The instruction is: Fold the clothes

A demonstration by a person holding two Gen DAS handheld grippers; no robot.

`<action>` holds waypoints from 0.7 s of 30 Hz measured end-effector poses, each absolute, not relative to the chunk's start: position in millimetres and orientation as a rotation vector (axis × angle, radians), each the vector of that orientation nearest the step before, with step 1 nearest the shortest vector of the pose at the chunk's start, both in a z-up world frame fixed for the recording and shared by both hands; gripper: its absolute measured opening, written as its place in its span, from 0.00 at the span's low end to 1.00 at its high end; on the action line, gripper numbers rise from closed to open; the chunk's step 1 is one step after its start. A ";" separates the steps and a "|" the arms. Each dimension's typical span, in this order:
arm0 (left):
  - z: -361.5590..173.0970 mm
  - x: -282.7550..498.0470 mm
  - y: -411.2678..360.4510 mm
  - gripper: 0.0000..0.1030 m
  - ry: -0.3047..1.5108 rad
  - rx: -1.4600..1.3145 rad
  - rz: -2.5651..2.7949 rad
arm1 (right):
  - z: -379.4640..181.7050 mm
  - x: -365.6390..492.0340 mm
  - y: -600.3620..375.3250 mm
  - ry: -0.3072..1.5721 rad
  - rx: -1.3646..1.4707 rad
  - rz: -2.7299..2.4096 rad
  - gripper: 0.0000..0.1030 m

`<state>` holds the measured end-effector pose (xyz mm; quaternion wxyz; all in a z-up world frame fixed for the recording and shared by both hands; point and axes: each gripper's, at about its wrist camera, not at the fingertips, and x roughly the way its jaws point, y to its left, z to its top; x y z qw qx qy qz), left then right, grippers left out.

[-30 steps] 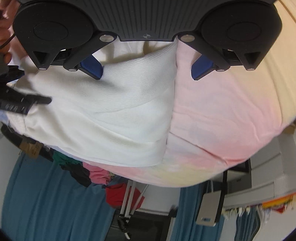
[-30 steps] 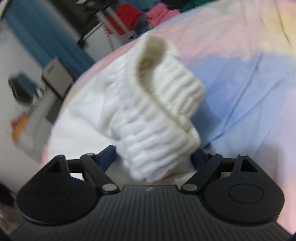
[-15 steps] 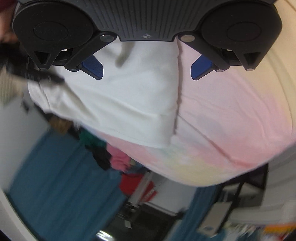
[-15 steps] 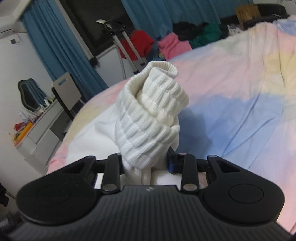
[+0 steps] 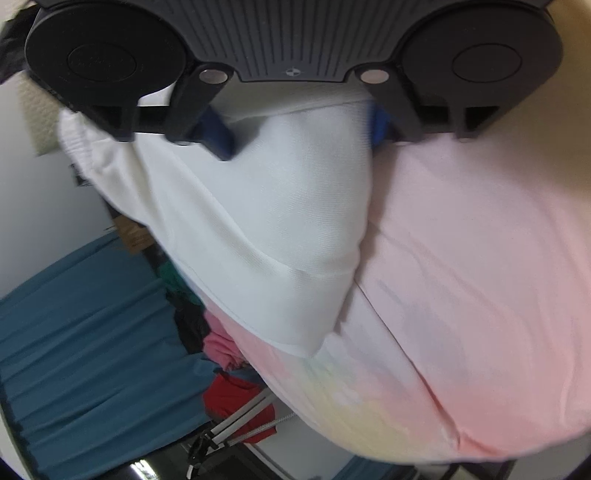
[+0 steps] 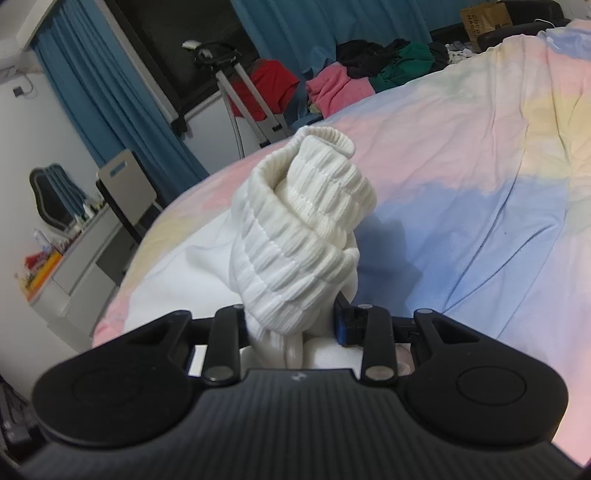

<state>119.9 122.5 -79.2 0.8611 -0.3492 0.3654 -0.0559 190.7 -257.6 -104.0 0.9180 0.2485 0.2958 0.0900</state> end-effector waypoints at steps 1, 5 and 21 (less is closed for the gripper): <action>-71.0 115.9 121.5 0.45 0.745 -0.719 -0.118 | -100.5 186.5 -255.3 0.598 0.522 0.185 0.33; -35.2 98.4 117.6 0.38 0.650 -0.669 -0.128 | -79.0 169.3 -247.9 0.537 0.532 0.188 0.31; 78.0 253.9 -105.2 0.36 0.467 -0.497 -0.373 | 27.2 240.3 -417.0 0.345 0.712 0.028 0.30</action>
